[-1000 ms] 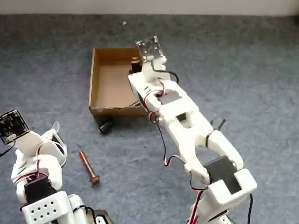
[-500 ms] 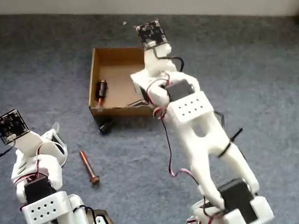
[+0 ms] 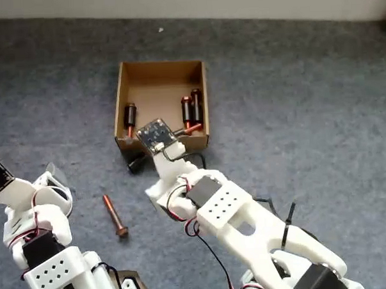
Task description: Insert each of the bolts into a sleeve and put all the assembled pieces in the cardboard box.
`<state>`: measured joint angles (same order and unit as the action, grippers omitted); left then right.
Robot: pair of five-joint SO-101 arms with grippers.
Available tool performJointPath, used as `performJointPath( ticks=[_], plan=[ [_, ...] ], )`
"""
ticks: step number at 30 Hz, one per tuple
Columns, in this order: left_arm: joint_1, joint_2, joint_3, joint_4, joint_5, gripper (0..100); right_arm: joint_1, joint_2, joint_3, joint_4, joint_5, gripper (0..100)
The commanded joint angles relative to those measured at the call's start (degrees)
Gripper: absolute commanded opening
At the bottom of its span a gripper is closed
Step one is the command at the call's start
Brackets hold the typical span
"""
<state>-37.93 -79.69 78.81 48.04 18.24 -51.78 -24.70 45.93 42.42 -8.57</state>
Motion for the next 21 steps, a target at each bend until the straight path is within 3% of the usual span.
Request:
performJointPath(
  ticks=[1,12,21],
  plan=[
    [-0.48,-0.57,-0.48,-1.05,0.97,23,-1.45,4.7,-5.49,-1.89,-6.24,21.6],
    [-0.84,-0.57,-0.04,-3.52,1.67,22,-0.48,31.52,-34.95,1.63,-29.01,21.6],
    [-0.84,-0.57,-0.04,-3.52,1.67,22,3.56,45.23,-46.64,1.45,-40.35,21.4]
  ],
)
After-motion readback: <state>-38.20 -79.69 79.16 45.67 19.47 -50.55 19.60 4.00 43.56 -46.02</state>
